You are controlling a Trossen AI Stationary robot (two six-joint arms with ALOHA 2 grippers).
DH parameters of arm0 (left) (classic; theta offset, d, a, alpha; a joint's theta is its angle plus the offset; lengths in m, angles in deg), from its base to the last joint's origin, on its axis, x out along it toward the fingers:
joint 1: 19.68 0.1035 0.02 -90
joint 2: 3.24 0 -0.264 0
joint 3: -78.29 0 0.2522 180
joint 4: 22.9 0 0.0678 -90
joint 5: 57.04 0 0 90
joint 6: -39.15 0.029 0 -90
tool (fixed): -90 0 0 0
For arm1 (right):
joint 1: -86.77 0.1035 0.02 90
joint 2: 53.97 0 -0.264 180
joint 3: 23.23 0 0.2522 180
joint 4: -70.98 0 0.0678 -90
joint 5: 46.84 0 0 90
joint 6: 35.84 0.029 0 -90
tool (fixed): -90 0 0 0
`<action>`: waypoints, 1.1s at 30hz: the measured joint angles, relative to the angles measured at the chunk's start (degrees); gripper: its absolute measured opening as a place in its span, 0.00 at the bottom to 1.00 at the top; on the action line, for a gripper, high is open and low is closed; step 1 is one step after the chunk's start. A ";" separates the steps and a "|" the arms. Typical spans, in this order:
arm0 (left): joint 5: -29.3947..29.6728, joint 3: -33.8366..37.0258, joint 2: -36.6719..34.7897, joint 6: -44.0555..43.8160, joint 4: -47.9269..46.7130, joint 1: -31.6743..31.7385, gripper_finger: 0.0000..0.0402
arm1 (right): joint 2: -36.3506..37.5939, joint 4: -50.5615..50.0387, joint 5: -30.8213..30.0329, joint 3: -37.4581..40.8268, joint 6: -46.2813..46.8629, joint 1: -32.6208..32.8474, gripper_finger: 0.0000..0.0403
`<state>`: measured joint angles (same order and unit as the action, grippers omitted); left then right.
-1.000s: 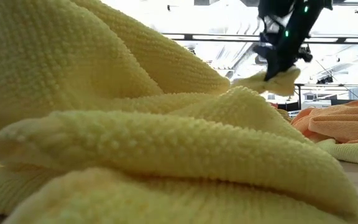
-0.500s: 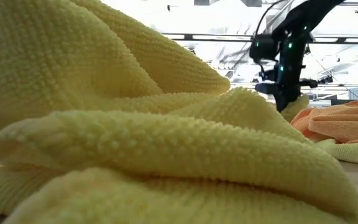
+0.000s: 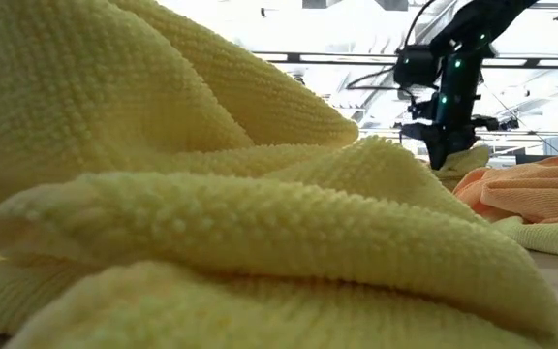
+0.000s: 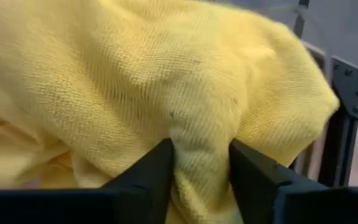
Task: Sort microfiber towel by color & place in baskets
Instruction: Put the top center yellow microfiber cloth into the right transparent bin
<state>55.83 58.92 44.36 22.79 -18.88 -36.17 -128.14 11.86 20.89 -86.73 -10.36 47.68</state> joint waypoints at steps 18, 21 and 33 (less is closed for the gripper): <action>0.00 0.00 0.00 0.00 0.00 0.00 0.26 | 9.67 -4.82 4.01 -0.09 3.77 0.14 0.10; 0.00 0.00 0.00 0.00 0.02 -0.02 0.26 | 7.14 -4.00 3.88 -0.09 3.21 -0.24 0.04; 0.02 0.00 0.00 0.00 0.02 -0.02 0.26 | -7.92 1.27 4.31 -0.09 3.23 -4.89 0.01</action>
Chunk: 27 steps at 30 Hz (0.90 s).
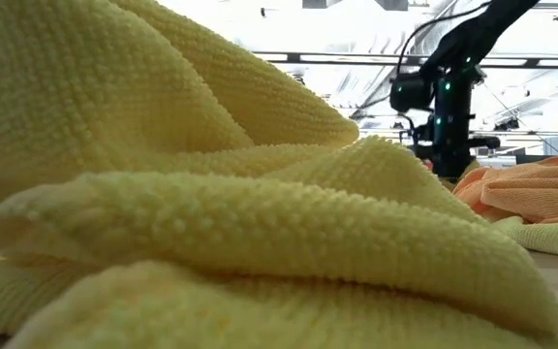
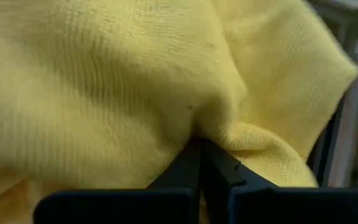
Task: Sort microfiber towel by color & place in baskets
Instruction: Put the top center yellow microfiber cloth into the right transparent bin
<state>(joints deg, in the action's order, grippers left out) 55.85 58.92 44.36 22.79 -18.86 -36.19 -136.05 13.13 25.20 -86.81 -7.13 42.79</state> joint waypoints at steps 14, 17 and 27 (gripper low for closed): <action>0.00 0.00 0.00 0.00 0.00 0.00 0.26 | -3.57 -1.27 1.70 -0.18 0.97 -1.02 0.00; 0.00 0.00 0.00 0.00 0.00 0.00 0.26 | -1.10 -3.98 1.76 -1.50 1.03 -0.99 0.00; 0.00 0.00 0.00 0.00 0.01 0.00 0.26 | 5.94 0.60 1.33 -6.49 0.97 2.04 0.00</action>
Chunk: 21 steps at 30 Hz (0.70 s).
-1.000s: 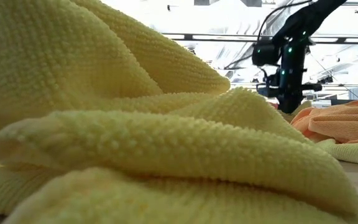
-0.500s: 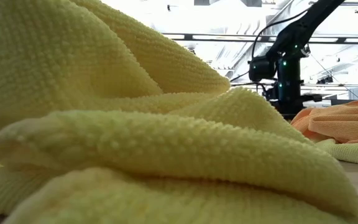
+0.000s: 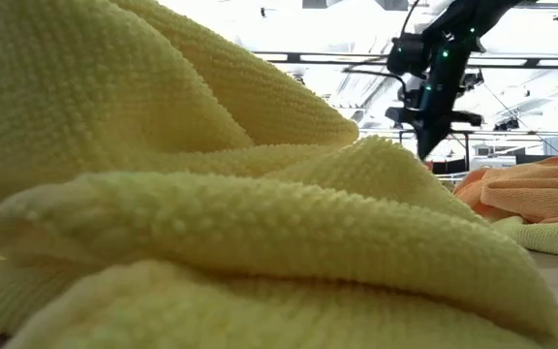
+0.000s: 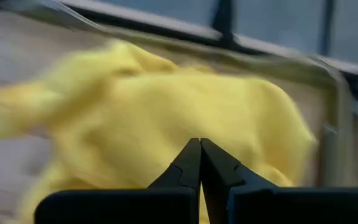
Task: Sort microfiber towel by color & place in baskets
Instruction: Put the top center yellow microfiber cloth into the right transparent bin
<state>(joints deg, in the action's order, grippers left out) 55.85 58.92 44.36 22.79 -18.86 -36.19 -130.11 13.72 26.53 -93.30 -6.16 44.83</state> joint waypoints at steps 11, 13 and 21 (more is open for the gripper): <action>0.00 0.00 0.00 0.00 -0.01 0.02 0.26 | -15.11 10.55 3.28 0.17 -1.30 1.61 0.00; 0.02 0.00 0.00 0.00 -0.01 0.00 0.26 | -17.78 11.14 3.22 0.17 -1.43 1.61 0.00; 0.01 0.00 0.00 0.00 -0.01 0.02 0.26 | -18.54 11.29 3.51 0.17 -1.43 1.62 0.00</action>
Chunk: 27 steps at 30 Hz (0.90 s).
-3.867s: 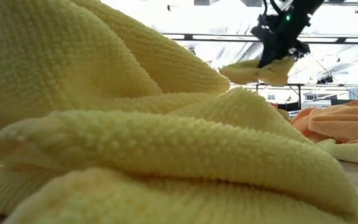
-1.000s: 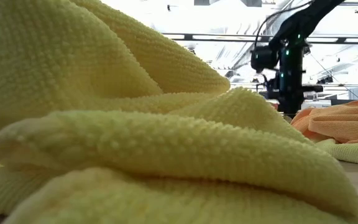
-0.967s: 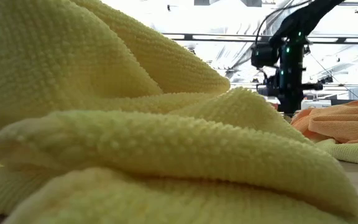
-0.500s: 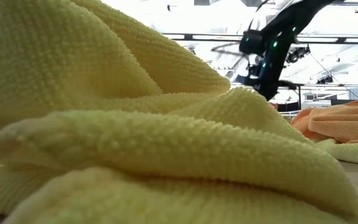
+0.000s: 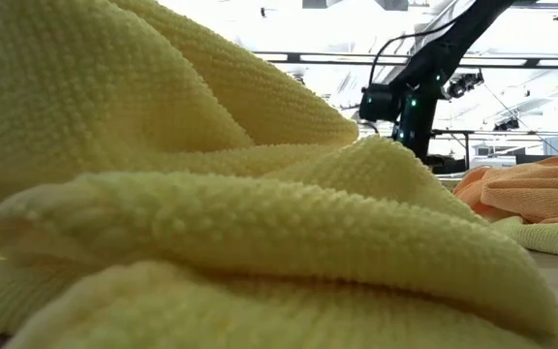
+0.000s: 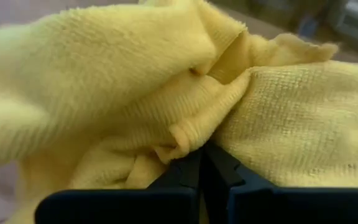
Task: Sort microfiber towel by color & place in baskets
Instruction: Put the top center yellow microfiber cloth into the right transparent bin, then put the orange microfiber cloth into the left transparent bin
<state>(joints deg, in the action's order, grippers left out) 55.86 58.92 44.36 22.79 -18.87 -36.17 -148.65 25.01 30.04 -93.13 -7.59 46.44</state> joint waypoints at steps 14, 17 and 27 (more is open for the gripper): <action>0.32 0.00 0.00 0.02 0.07 0.00 0.26 | 20.16 -5.78 -0.40 0.00 0.27 3.49 0.00; 0.32 0.00 0.00 0.01 0.07 0.00 0.26 | 22.97 -8.23 -1.66 0.00 1.63 6.45 0.00; -1.81 -1.48 -0.02 6.17 -0.04 0.01 0.26 | 27.38 -14.87 -2.10 0.00 9.40 23.64 0.00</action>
<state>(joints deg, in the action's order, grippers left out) 54.05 57.44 44.34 28.96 -18.91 -36.16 -121.27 10.14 27.94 -93.13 1.82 70.08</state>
